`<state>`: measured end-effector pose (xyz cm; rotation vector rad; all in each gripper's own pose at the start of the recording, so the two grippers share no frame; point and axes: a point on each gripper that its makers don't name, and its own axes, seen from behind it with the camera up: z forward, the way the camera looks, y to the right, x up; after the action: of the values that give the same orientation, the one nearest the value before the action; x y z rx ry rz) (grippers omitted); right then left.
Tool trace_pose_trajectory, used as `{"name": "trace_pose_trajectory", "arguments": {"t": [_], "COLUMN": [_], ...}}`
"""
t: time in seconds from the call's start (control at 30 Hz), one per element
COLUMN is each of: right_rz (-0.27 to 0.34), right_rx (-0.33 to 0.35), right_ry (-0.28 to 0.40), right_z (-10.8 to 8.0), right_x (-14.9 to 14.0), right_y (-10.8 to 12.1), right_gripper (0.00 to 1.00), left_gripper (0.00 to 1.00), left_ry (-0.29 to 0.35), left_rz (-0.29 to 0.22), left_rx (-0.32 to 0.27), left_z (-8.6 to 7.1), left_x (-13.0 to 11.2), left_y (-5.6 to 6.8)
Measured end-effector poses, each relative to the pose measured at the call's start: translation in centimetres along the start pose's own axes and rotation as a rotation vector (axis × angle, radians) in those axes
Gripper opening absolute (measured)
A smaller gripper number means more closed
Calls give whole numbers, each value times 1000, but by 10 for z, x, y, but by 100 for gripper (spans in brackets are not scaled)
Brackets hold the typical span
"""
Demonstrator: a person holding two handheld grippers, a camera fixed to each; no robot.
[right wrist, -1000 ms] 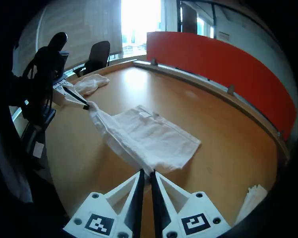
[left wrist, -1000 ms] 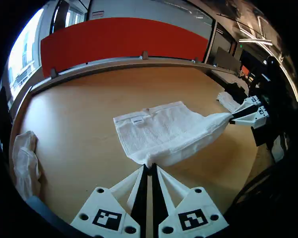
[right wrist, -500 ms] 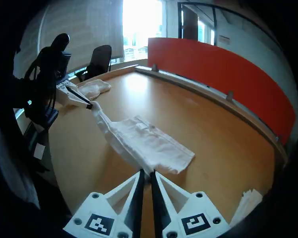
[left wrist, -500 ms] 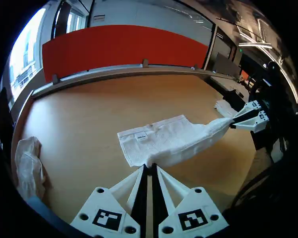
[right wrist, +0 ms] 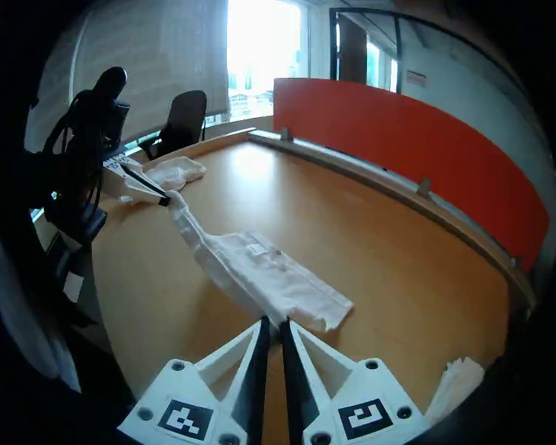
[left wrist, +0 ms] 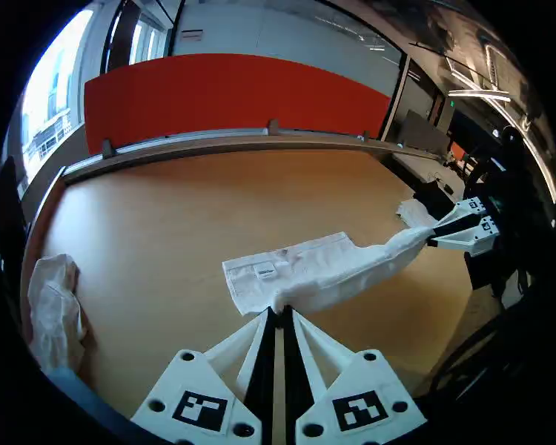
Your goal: Fold towel
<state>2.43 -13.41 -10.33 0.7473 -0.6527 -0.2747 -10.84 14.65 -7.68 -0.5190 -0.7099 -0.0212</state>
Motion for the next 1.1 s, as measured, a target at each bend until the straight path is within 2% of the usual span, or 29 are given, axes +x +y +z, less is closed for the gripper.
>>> {"name": "trace_pose_trajectory", "arguments": {"t": [0.67, 1.1], "right_rz": [-12, -16], "right_rx": [-1, 0], "right_ry": [13, 6], "right_z": [-20, -20], "right_x": [10, 6], "right_y": [0, -2], "right_gripper": [12, 12], "left_gripper": [7, 7], "left_ry": [16, 13], "left_rz": [0, -3], "left_rx": [-9, -7], "left_z": [-12, -10], "left_x": [10, 6], "left_y": [10, 12]}}
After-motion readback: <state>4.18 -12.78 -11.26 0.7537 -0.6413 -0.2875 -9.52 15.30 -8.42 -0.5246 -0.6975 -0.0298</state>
